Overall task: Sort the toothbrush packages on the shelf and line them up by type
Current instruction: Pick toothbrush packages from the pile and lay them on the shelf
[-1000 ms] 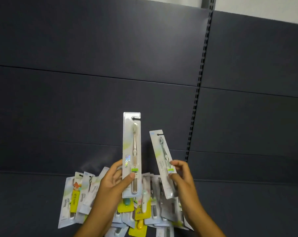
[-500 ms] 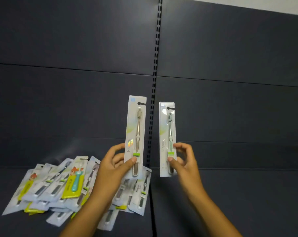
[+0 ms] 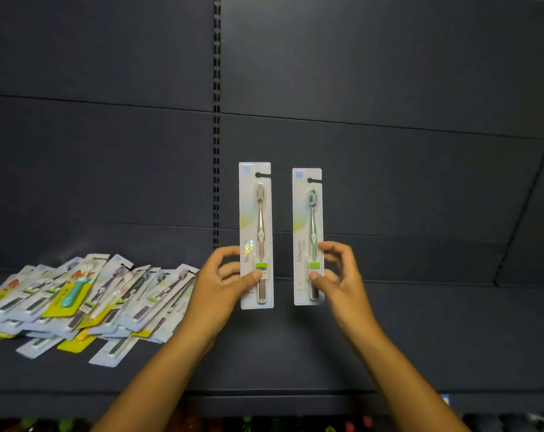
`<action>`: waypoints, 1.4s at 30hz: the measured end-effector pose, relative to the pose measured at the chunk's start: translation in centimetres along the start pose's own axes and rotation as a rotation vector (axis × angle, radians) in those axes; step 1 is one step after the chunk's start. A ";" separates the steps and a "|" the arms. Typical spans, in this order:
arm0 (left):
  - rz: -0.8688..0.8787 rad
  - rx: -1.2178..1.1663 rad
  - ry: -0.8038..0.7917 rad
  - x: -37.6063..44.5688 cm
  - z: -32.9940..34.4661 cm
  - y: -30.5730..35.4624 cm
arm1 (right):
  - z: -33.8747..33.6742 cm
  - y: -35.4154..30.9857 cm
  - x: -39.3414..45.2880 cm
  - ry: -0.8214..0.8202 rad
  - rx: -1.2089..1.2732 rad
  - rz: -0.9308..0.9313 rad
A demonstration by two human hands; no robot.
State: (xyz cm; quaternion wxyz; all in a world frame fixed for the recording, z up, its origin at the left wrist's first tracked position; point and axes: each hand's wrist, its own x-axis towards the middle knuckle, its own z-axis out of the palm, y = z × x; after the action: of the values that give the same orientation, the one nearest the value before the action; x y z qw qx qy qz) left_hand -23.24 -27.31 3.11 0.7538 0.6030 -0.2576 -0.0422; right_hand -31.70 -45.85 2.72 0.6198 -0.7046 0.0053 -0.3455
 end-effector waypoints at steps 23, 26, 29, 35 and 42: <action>-0.188 0.168 0.084 -2.3 21.3 -7.3 | -24.9 2.6 -0.1 0.019 -0.020 0.088; -0.336 0.218 0.116 -1.8 22.7 -10.0 | -26.9 3.3 0.3 -0.010 -0.014 0.118; -0.442 0.343 0.129 -1.3 23.4 -11.9 | -27.5 4.1 1.0 -0.026 -0.027 0.148; -0.515 0.732 0.037 1.1 22.5 -14.2 | -26.1 5.4 2.0 -0.037 -0.054 0.177; -0.497 1.237 -0.079 1.8 22.7 -15.4 | -24.8 6.1 2.2 -0.034 -0.059 0.190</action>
State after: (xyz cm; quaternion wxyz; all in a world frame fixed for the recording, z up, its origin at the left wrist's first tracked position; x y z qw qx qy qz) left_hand -27.85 -52.31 -7.42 0.2271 0.9636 -0.1151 -0.0813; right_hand -39.70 -69.75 -1.79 0.6288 -0.7246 0.0719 -0.2727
